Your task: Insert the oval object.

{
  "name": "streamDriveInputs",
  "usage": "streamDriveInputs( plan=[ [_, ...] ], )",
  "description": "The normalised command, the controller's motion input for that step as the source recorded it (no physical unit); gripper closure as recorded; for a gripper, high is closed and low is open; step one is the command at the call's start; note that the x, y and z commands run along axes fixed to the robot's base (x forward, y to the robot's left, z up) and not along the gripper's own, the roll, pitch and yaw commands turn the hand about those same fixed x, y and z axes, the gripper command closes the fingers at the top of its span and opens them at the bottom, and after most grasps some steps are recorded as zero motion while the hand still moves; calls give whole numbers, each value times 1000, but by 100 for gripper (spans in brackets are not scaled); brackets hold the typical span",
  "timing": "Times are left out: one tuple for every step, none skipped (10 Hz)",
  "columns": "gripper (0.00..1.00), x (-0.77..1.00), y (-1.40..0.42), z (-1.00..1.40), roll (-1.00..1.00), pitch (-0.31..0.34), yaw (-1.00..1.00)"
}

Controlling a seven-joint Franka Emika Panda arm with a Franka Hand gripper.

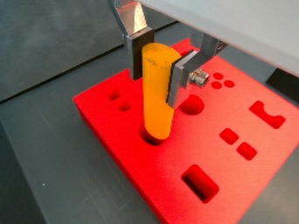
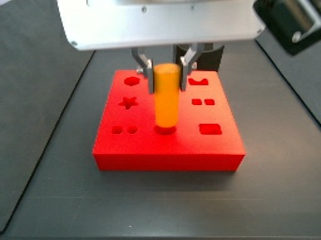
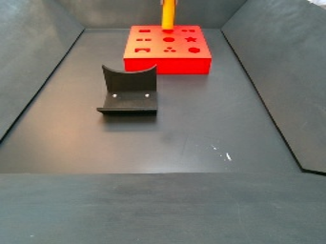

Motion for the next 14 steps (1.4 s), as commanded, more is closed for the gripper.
streamDriveInputs(
  plan=[
    [100,0,-80,-117,-43,156,71],
    [100,0,-29,-83,-81,139,89],
    [100,31,0,-94,-67,100,74],
    [100,6,0,-183,-50,79,60],
    [100,49,0,-140,-61,57,49],
    [100,43,0,-80,-49,59,34],
    [100,91,-49,-114,0,70,49],
    [100,134,-251,-114,64,114,114],
    [100,103,-109,-109,10,81,66],
    [100,106,-77,-77,0,89,9],
    [100,29,0,0,0,71,0],
    [100,6,49,-26,0,57,0],
    [100,-40,31,-277,0,90,-9],
    [100,0,0,-443,-6,146,0]
  ],
)
